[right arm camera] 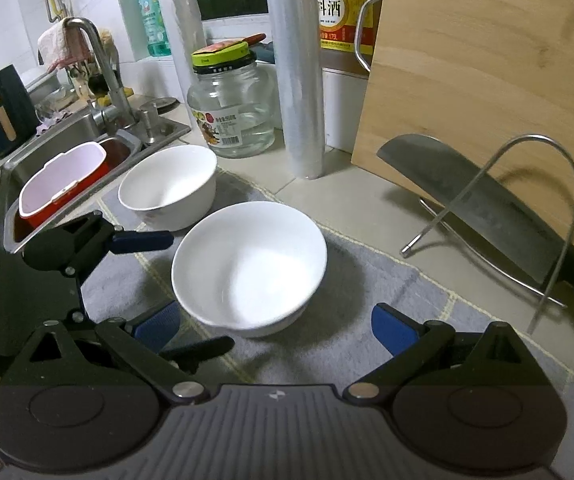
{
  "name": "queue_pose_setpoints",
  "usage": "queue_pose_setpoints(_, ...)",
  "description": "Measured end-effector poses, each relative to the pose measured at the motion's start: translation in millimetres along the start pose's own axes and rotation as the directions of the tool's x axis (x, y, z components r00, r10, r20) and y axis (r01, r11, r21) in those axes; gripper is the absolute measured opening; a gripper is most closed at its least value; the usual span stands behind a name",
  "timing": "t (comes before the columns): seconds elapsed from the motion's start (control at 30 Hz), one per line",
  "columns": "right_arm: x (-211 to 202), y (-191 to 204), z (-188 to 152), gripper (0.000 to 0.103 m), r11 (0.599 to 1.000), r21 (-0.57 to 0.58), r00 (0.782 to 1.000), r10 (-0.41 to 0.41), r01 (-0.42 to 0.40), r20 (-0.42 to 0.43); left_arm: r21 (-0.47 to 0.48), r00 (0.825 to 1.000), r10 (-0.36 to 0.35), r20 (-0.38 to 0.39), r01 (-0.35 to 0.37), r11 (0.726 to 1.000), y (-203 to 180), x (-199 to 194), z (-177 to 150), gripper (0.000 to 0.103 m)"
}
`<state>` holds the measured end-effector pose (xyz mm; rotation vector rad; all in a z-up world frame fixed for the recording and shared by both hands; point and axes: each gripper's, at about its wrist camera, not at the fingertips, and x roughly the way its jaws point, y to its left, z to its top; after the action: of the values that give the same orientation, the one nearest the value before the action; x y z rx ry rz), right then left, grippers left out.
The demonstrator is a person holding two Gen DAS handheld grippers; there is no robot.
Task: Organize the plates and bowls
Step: 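Move the right tool to the rim of the next floral bowl, then close the right tool on the floral bowl rim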
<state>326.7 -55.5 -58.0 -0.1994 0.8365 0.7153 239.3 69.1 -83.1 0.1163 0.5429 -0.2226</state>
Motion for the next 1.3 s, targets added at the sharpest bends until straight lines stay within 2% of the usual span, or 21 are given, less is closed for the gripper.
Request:
queue_pose_setpoints(0.4,27,-8,21,0.102,0.998,0.024,0.998,0.062,-0.062,-0.002,-0.004,0.998,-0.048,0.030,0.048,0.999,2,5,6,0.097)
queue_pose_setpoints(0.5,33,-7,24,0.098,0.998,0.023,0.998,0.058,-0.058,-0.005,-0.009,0.997,-0.070,0.036,0.070,0.998,2,6,7,0.094)
queue_pose_setpoints(0.57,37,-8,25,0.093,0.998,0.025,0.998,0.063,-0.063,-0.012,-0.012,0.996,-0.076,0.038,0.077,0.997,2,7,7,0.094)
queue_pose_setpoints(0.87,51,-14,34,0.079,0.994,0.070,0.995,0.087,-0.084,-0.043,-0.019,0.994,-0.098,0.039,0.099,0.995,6,9,8,0.094)
queue_pose_setpoints(1.17,56,-12,37,0.079,0.994,0.068,0.995,0.094,-0.090,-0.043,-0.018,0.994,-0.106,0.037,0.107,0.994,6,11,8,0.094)
queue_pose_setpoints(1.3,56,-12,37,0.075,0.994,0.066,0.995,0.085,-0.082,-0.044,-0.015,0.993,-0.109,0.034,0.109,0.994,7,11,9,0.094)
